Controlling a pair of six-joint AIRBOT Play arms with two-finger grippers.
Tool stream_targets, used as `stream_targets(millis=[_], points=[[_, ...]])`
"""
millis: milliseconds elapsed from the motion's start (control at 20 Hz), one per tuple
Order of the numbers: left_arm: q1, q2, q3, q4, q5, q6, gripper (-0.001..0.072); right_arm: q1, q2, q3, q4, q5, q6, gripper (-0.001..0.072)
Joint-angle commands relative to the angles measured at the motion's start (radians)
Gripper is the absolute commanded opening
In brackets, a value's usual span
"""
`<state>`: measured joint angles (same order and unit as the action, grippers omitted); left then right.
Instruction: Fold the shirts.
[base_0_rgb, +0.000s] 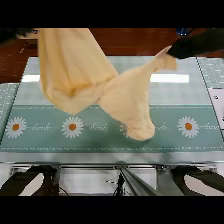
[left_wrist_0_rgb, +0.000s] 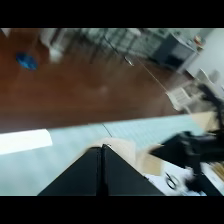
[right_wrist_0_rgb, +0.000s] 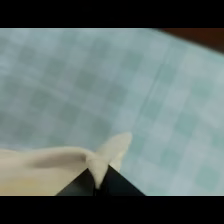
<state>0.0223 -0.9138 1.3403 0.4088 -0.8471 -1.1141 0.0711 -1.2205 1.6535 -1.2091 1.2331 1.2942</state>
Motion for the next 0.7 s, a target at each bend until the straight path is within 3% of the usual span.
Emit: stream_targets(millis=[0, 150, 300, 400, 650], points=[[0.069, 0.074, 0.110, 0.110, -0.002, -0.061, 0.0014, 0.000, 0.220, 0.044, -0.003, -0.096, -0.001, 0.0039], [0.100, 0.126, 0.114, 0.297, -0.064, -0.164, 0.0015, 0.000, 0.380, 0.091, -0.042, -0.163, 0.018, 0.0039], [0.104, 0.140, 0.114, 0.533, -0.251, -0.293, 0.0015, 0.000, 0.497, 0.124, -0.156, -0.184, 0.106, 0.0039], [0.104, 0.139, 0.111, 0.614, -0.358, -0.298, 0.0015, 0.000, 0.550, 0.124, -0.192, -0.179, 0.161, 0.0038], [0.104, 0.139, 0.035, 0.708, -0.470, -0.317, 0.0015, 0.000, 0.588, 0.124, -0.150, -0.095, 0.222, 0.0038]])
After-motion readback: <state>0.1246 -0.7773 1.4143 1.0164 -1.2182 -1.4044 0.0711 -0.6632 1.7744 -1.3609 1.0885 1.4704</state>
